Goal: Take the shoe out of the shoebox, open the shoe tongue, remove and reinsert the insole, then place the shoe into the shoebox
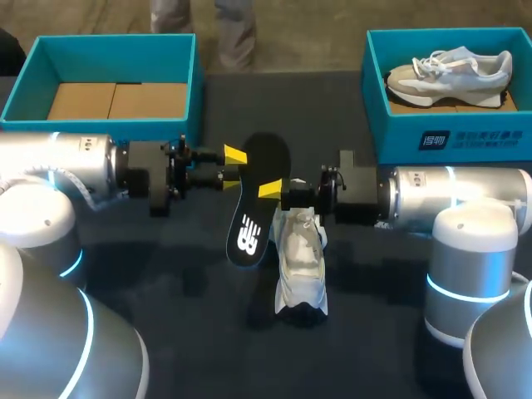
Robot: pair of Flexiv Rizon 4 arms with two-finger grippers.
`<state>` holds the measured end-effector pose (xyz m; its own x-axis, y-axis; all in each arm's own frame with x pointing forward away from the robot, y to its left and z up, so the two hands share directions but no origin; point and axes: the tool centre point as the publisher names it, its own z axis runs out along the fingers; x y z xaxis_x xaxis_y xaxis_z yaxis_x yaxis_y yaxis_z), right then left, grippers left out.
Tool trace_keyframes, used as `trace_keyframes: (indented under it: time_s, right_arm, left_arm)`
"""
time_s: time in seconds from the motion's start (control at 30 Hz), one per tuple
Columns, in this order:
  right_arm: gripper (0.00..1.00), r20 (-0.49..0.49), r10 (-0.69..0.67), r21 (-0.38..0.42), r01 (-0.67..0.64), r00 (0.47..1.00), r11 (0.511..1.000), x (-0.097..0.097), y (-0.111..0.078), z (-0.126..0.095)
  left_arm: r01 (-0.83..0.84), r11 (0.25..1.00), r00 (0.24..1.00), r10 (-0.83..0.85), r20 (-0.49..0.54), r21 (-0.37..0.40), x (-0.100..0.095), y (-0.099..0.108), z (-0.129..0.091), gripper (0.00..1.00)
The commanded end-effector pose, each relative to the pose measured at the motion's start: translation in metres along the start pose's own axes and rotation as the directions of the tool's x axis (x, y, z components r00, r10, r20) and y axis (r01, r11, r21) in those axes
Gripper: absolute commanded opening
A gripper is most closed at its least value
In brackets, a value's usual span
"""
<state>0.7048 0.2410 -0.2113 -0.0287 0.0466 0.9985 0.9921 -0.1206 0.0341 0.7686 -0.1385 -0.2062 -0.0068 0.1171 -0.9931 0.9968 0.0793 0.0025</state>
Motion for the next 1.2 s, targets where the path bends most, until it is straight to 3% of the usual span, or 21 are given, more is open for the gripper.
trace_keyframes:
  time_s: [0.03, 0.43, 0.73, 1.2]
  right_arm:
    - [0.0, 0.001, 0.0, 0.006, 0.0, 1.0, 1.0, -0.001, 0.0, 0.004]
    - [0.0, 0.005, -0.006, 0.062, 0.005, 1.0, 0.998, -0.003, -0.002, 0.01]
    - [0.0, -0.003, -0.002, 0.056, 0.002, 1.0, 0.998, -0.004, -0.002, 0.01]
    - [0.0, -0.004, 0.004, 0.052, -0.004, 1.0, 0.999, -0.005, -0.001, 0.008]
  left_arm:
    - [-0.003, 1.0, 1.0, 0.003, 0.014, -0.007, 0.003, 0.001, 0.003, 0.43]
    - [0.013, 1.0, 1.0, -0.013, 0.027, 0.005, 0.005, 0.006, 0.009, 0.33]
    - [0.012, 1.0, 1.0, -0.012, 0.026, -0.009, 0.007, 0.008, 0.014, 0.15]
    - [0.006, 1.0, 1.0, -0.006, 0.024, -0.015, 0.009, 0.013, 0.021, 0.11]
